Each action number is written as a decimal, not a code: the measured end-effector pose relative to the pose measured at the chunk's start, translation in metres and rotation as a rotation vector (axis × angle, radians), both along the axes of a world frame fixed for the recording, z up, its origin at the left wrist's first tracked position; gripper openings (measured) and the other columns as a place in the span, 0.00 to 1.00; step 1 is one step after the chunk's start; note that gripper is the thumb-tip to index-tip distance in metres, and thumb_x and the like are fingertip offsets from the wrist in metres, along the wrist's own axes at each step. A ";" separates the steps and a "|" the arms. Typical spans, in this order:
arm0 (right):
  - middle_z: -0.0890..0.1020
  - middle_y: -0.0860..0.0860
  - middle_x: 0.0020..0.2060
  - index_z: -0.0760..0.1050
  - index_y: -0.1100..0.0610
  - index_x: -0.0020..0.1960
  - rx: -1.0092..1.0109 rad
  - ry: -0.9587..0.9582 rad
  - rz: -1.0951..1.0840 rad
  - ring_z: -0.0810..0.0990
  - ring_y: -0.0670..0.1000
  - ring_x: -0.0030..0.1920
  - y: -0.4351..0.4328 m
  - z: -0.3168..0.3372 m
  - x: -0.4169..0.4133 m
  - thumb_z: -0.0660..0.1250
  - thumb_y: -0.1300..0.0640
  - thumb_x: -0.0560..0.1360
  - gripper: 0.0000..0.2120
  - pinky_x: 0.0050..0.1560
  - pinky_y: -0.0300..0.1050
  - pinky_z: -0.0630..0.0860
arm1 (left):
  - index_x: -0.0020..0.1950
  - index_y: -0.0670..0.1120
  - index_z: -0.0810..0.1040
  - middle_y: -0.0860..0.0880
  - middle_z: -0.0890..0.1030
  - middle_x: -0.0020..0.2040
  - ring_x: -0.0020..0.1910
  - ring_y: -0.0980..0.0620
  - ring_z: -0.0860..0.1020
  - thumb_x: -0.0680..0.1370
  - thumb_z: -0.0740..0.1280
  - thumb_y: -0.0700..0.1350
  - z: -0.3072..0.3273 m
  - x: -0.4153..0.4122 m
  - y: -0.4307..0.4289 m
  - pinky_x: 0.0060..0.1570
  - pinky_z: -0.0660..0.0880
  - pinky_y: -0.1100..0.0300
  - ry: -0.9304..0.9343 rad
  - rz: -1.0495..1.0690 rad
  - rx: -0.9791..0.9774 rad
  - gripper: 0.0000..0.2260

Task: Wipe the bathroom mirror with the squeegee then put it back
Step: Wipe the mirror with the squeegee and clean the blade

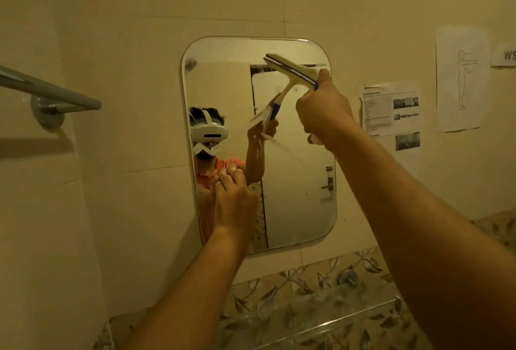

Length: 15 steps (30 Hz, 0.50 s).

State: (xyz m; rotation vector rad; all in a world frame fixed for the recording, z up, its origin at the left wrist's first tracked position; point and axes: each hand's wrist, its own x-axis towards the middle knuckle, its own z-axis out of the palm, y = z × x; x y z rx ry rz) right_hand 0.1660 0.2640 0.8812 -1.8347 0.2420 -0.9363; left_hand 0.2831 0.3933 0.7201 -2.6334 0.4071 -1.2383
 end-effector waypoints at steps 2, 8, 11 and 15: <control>0.74 0.51 0.41 0.48 0.41 0.82 -0.035 -0.008 0.017 0.73 0.47 0.33 0.009 -0.022 -0.001 0.52 0.52 0.87 0.27 0.33 0.44 0.74 | 0.67 0.29 0.73 0.31 0.71 0.67 0.62 0.31 0.74 0.82 0.60 0.40 0.000 0.002 0.001 0.57 0.78 0.46 0.000 0.014 0.000 0.17; 0.75 0.51 0.33 0.42 0.42 0.83 -0.196 0.039 -0.035 0.74 0.47 0.29 0.047 -0.100 -0.002 0.53 0.53 0.86 0.30 0.24 0.41 0.69 | 0.68 0.35 0.75 0.32 0.70 0.69 0.65 0.32 0.72 0.79 0.69 0.51 0.003 0.002 0.001 0.57 0.78 0.48 0.040 0.032 -0.023 0.25; 0.77 0.52 0.35 0.41 0.41 0.83 -0.171 0.067 -0.024 0.75 0.48 0.31 0.052 -0.117 -0.001 0.53 0.51 0.86 0.31 0.26 0.40 0.67 | 0.68 0.36 0.74 0.33 0.70 0.69 0.66 0.34 0.72 0.84 0.61 0.46 0.002 -0.001 0.001 0.58 0.77 0.50 0.024 -0.018 -0.033 0.18; 0.75 0.49 0.33 0.43 0.41 0.83 -0.144 -0.007 0.009 0.75 0.46 0.31 0.040 -0.102 -0.009 0.53 0.51 0.86 0.29 0.26 0.39 0.70 | 0.64 0.34 0.78 0.31 0.73 0.66 0.61 0.31 0.74 0.79 0.68 0.45 0.002 0.001 0.001 0.52 0.79 0.48 0.053 0.011 -0.025 0.18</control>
